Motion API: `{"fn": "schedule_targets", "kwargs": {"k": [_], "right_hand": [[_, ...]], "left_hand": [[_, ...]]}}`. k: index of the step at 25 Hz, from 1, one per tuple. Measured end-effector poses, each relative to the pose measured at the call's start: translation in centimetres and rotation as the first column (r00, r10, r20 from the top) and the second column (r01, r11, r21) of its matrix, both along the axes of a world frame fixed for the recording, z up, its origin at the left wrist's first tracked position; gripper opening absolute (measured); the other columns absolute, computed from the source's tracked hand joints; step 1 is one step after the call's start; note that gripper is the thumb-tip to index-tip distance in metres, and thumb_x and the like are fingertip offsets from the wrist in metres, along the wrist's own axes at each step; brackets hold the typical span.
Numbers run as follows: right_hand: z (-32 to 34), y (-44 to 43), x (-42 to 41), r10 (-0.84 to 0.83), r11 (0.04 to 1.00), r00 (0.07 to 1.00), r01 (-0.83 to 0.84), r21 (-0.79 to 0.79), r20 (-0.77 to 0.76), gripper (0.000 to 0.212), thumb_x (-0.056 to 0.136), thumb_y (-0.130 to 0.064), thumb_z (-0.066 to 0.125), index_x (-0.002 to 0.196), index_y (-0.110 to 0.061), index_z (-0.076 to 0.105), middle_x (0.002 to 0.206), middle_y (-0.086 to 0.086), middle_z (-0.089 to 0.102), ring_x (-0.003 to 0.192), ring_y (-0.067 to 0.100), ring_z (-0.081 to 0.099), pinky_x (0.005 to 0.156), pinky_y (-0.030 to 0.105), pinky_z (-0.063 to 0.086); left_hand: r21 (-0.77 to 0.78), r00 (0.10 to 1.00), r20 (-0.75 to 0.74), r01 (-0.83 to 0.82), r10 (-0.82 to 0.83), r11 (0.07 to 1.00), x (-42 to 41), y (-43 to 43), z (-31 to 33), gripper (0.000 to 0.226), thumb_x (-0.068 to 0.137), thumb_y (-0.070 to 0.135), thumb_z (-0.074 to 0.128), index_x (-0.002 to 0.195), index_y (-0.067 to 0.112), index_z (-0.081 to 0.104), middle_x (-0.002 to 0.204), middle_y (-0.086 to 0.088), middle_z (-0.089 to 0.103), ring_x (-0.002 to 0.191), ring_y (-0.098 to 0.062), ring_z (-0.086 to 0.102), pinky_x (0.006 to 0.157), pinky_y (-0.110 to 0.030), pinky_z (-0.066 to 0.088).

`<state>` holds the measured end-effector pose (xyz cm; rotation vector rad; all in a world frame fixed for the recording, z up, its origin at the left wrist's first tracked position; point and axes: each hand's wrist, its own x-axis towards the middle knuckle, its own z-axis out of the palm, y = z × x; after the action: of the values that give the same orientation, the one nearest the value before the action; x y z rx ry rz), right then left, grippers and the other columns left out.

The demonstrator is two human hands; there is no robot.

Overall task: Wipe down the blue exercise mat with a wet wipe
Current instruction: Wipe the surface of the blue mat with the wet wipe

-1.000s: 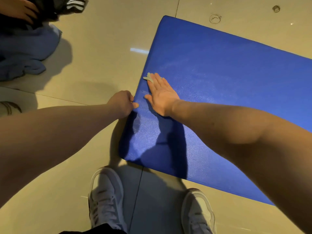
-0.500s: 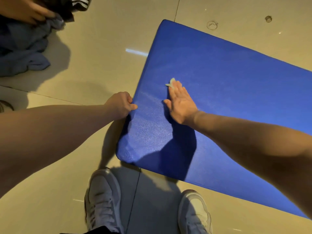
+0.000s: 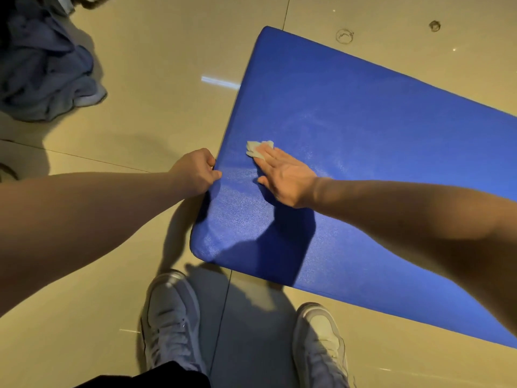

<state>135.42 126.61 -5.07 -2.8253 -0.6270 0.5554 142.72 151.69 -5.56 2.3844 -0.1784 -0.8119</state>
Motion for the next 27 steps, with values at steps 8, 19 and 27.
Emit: {"fn": "schedule_targets", "kwargs": {"k": [8, 19, 27], "right_hand": [[0.3, -3.0, -7.0, -0.122, 0.992, 0.992, 0.120, -0.040, -0.044, 0.072, 0.102, -0.048, 0.020, 0.158, -0.005, 0.005, 0.167, 0.012, 0.001, 0.153, 0.026, -0.009, 0.125, 0.044, 0.006], [-1.0, 7.6, 0.6, -0.042, 0.996, 0.999, 0.043, 0.081, -0.015, 0.065, 0.104, -0.042, 0.031, 0.157, -0.007, 0.015, 0.165, 0.012, 0.010, 0.153, 0.026, -0.001, 0.125, 0.043, 0.009], [1.3, -2.5, -8.8, 0.061, 0.994, 0.998, -0.062, 0.090, 0.013, 0.065, 0.105, -0.040, 0.027, 0.159, -0.011, 0.007, 0.167, 0.003, 0.005, 0.154, 0.020, -0.004, 0.125, 0.041, 0.007]], "left_hand": [[0.053, 0.999, -0.034, 0.007, -0.005, 0.999, -1.2, 1.2, 0.0, 0.018, 0.090, 0.025, 0.072, 0.094, 0.013, 0.059, 0.090, -0.008, 0.068, 0.090, -0.030, 0.064, 0.086, -0.040, 0.053], [0.089, 1.000, -0.019, -0.014, 0.016, 0.996, -2.4, 1.7, 0.2, 0.020, 0.088, 0.021, 0.075, 0.098, 0.007, 0.064, 0.091, -0.008, 0.068, 0.088, -0.026, 0.063, 0.079, -0.028, 0.043], [0.149, 1.000, -0.011, 0.019, -0.017, 0.989, -4.2, 1.6, 1.7, 0.025, 0.095, 0.023, 0.067, 0.102, -0.001, 0.064, 0.100, -0.016, 0.069, 0.086, -0.027, 0.058, 0.070, -0.029, 0.040]]}}
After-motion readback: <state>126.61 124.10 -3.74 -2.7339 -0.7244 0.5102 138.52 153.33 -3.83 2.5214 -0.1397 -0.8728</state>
